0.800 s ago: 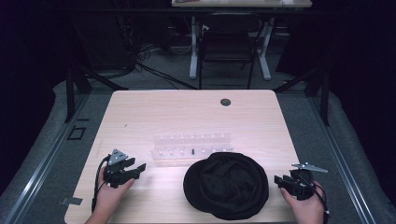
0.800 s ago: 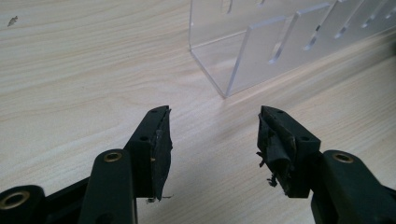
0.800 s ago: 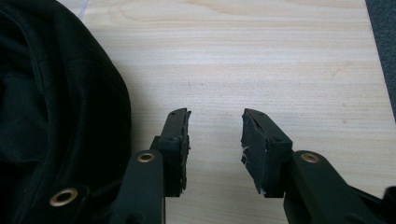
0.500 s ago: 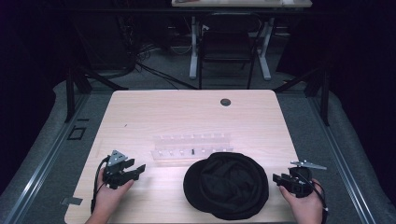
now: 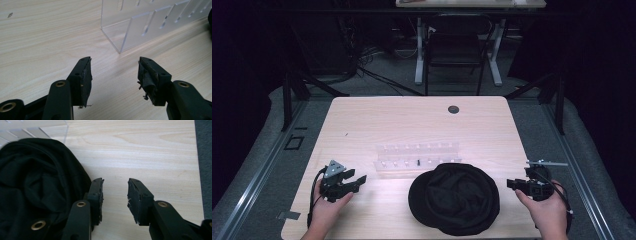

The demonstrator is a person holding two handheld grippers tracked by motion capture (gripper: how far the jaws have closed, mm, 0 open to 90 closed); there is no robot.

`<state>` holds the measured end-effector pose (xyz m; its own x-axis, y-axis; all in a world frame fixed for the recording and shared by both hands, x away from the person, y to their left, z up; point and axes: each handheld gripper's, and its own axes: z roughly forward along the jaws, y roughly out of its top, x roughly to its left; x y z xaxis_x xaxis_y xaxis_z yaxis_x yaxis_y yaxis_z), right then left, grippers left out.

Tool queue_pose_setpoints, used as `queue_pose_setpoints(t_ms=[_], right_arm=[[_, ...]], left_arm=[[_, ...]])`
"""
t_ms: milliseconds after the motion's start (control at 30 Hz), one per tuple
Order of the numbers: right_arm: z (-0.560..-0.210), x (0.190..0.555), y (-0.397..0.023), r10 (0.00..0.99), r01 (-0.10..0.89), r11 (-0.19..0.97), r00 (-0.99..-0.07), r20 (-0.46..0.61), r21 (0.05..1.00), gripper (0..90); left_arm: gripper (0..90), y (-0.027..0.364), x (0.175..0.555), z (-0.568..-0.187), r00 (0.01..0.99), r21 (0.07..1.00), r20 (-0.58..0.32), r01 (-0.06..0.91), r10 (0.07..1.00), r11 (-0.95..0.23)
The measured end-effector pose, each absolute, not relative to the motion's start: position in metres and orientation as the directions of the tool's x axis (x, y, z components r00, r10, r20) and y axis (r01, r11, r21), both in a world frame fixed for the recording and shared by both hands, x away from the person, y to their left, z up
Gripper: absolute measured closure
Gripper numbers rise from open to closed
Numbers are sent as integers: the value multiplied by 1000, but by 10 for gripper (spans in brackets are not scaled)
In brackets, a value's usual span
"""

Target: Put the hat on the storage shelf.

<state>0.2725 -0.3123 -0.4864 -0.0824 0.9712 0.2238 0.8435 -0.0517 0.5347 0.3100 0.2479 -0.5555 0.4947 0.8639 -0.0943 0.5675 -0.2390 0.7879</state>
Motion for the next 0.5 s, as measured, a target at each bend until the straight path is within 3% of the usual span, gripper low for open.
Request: queue_pose_setpoints(t_ms=[133, 500], right_arm=[[-477, 275, -314, 955, 860, -50, -109, 277, 508, 632], [-464, 276, -307, 950, 891, -17, -128, 286, 454, 636]], left_arm=[[448, 246, 311, -554, 501, 790, -99, 565, 860, -238], [448, 245, 312, -554, 508, 788, -118, 570, 854, -231]])
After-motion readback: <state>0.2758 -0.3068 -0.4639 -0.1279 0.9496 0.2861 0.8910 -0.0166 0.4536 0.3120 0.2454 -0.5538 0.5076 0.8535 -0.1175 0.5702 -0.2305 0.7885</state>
